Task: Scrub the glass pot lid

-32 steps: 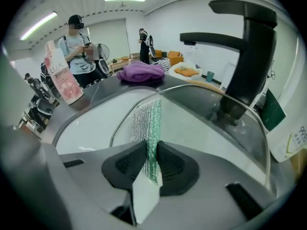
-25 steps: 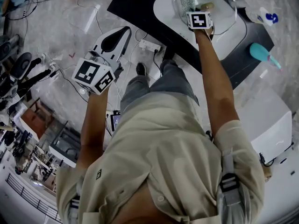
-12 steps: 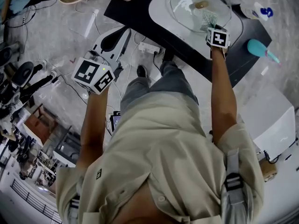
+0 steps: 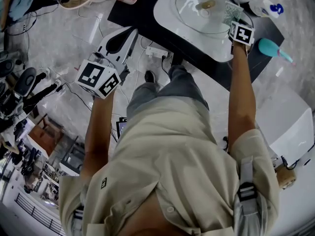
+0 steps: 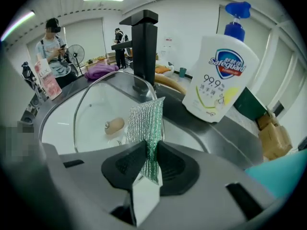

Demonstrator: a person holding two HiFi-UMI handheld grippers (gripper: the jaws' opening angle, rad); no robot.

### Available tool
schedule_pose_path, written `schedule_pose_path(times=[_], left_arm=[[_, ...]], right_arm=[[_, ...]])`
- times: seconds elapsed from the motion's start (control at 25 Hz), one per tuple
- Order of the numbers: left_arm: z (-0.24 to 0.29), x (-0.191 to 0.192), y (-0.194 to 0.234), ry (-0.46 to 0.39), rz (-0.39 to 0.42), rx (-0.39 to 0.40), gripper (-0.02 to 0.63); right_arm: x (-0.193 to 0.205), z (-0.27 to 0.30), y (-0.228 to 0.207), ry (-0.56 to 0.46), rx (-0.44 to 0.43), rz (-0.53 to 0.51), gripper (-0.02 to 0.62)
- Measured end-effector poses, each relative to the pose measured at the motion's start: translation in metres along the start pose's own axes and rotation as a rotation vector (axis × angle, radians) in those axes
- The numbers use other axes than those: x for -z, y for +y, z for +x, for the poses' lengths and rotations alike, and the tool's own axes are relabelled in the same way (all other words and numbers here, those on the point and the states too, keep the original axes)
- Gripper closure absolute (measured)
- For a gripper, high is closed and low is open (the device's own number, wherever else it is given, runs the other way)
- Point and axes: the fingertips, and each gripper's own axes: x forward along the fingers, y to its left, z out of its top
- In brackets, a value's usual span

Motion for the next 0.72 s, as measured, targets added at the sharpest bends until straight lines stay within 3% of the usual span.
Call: schedule_pose_path(times=[0.4,0.72], left_arm=[[-0.007,-0.002,0.002,-0.007,-0.004,-0.014,0.592],[-0.021,0.014,0.008,-0.004,-0.037,-0.045,0.592]], right_arm=[[-0.071,0.003,0.005,-0.077,-0.002,-0.042,0.514],[-0.097,0.010,0.027,-0.093,0.012,-0.083,0.511]])
